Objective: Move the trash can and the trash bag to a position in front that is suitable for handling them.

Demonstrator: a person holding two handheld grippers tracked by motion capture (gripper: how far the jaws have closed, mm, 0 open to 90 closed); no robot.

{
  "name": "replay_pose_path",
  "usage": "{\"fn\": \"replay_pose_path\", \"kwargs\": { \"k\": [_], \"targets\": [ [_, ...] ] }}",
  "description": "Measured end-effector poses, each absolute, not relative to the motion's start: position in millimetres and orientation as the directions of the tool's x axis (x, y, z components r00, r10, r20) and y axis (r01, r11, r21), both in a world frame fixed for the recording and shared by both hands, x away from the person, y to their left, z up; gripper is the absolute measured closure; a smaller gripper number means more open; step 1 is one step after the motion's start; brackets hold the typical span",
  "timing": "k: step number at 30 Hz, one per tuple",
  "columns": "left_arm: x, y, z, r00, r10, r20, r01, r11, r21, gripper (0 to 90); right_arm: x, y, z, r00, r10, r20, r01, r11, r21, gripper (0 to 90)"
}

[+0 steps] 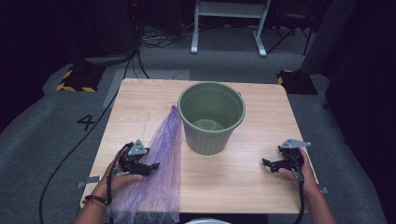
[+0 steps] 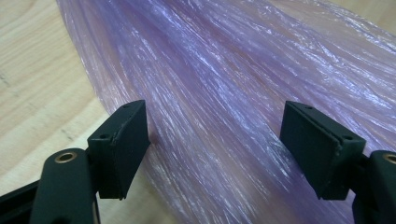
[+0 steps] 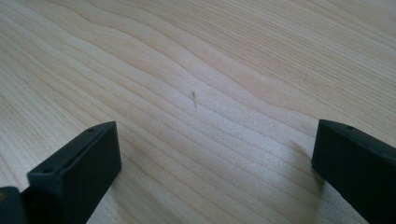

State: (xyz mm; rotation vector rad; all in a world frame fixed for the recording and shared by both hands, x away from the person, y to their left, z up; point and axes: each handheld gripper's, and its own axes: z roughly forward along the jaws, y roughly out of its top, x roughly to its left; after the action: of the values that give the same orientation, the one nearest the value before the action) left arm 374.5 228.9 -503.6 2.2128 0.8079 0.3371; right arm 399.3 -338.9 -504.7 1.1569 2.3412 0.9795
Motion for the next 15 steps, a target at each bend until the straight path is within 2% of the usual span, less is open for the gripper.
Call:
{"fn": "replay_pose_path", "kwargs": {
  "k": [15],
  "targets": [
    [410.7, 226.1, -503.2, 0.742, 0.671, -0.004, 0.464, -0.509, 0.725, 24.3, 400.7, -338.6, -504.3, -0.623, 0.782, -0.005, 0.543, 0.437, 0.718, 3.1]
  ]
}}
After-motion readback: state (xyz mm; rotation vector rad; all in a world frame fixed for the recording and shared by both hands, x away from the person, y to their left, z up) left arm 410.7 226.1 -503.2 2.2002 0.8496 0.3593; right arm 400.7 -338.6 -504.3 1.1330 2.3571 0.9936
